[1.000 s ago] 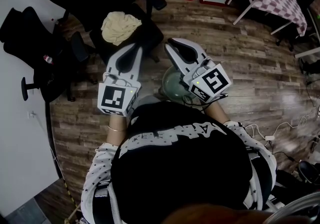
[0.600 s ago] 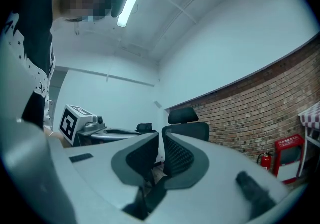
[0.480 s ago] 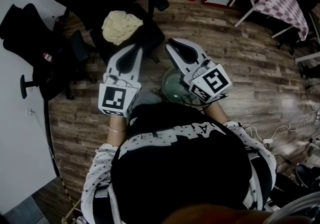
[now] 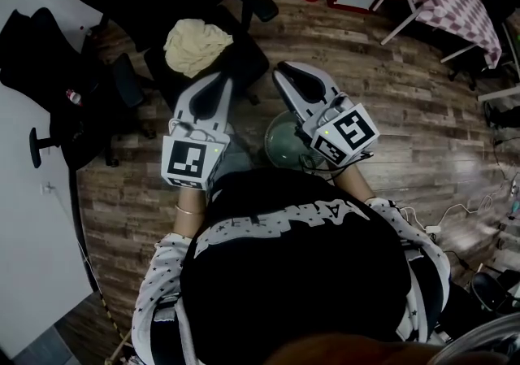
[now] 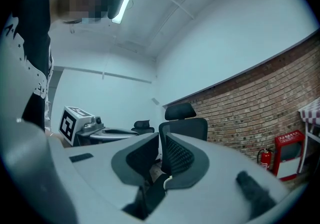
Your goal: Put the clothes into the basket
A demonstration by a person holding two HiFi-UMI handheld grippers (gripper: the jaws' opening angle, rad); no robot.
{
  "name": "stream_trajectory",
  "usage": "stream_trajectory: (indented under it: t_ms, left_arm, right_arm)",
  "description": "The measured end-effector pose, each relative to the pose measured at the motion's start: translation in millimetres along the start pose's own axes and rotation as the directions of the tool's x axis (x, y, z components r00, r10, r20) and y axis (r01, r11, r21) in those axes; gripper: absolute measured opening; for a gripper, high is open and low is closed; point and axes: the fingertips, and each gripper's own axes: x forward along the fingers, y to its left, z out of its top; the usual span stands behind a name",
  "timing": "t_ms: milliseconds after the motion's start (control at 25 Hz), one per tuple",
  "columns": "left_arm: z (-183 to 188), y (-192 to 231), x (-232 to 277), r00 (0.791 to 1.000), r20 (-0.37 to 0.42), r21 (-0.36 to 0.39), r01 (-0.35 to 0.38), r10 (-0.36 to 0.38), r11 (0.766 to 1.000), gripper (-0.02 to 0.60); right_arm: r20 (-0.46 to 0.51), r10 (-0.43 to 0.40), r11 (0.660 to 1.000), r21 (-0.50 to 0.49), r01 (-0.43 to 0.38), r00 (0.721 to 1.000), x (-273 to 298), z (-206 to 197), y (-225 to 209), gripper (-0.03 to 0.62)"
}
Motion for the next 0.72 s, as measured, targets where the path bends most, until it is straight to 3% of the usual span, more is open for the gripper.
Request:
stream_trajectory:
  t_ms: [240, 720]
  left_arm:
    - [-20, 60, 36, 1.000, -0.020, -0.027, 0.009, -0.009, 1.000, 0.014]
    - [-31, 87, 38, 0.997, -0.064, -0.027, -0.038, 0.036, 0.999, 0.014]
  right_arm:
    - [-0.034, 0.000, 1.000, 0.012, 0.001, 0.999, 65, -16, -28, 0.034]
    - [-0.064, 0.030, 1.000, 0.011, -0.029, 0.998, 89, -22, -27, 0.034]
